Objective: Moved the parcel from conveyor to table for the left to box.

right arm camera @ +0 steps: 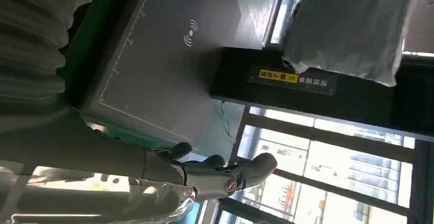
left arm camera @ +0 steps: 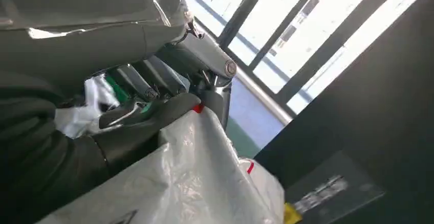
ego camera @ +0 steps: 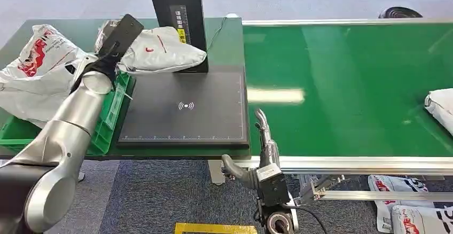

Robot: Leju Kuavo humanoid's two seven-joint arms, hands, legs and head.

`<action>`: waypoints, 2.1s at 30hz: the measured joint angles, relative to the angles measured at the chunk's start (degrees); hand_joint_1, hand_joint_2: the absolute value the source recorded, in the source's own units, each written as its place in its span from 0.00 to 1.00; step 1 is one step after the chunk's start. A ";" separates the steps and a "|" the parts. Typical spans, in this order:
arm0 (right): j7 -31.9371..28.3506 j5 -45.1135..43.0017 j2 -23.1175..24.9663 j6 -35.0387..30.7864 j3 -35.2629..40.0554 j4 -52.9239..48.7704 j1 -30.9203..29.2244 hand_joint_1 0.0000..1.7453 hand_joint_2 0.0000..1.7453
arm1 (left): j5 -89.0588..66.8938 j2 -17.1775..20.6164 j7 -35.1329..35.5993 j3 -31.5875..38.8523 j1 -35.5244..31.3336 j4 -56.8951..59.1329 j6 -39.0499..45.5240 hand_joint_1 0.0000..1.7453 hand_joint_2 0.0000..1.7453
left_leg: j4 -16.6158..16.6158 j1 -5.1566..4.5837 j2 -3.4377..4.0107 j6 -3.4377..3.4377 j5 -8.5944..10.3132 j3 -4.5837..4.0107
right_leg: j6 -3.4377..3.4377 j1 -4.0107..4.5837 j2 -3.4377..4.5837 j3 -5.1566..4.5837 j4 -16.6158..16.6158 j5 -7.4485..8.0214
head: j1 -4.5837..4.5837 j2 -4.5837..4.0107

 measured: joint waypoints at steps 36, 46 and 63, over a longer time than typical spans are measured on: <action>0.33 2.84 0.39 -1.14 -3.15 -5.62 7.47 0.00 1.00 | 0.02 20.20 2.76 -3.13 2.27 -3.76 1.57 1.00 1.00 | -0.02 0.01 0.14 -0.01 0.00 0.00 | -0.02 0.01 0.14 -0.09 0.02 -0.02 | 0.02 0.00; 0.88 2.71 0.39 -1.14 -3.23 -5.60 7.54 0.00 1.00 | -2.54 25.95 6.26 -3.15 2.24 -4.46 2.97 1.00 1.00 | -0.02 0.01 0.12 -0.01 0.00 -0.01 | -0.02 0.02 0.13 -0.09 0.02 -0.02 | 0.04 0.00; 2.84 3.21 -0.13 -1.36 -4.02 -6.95 8.21 0.00 1.00 | -4.07 31.52 8.53 -0.24 1.71 -4.30 4.37 1.00 1.00 | -0.03 0.02 0.11 -0.01 0.00 -0.05 | -0.03 0.03 0.13 -0.12 0.02 -0.03 | 0.04 0.00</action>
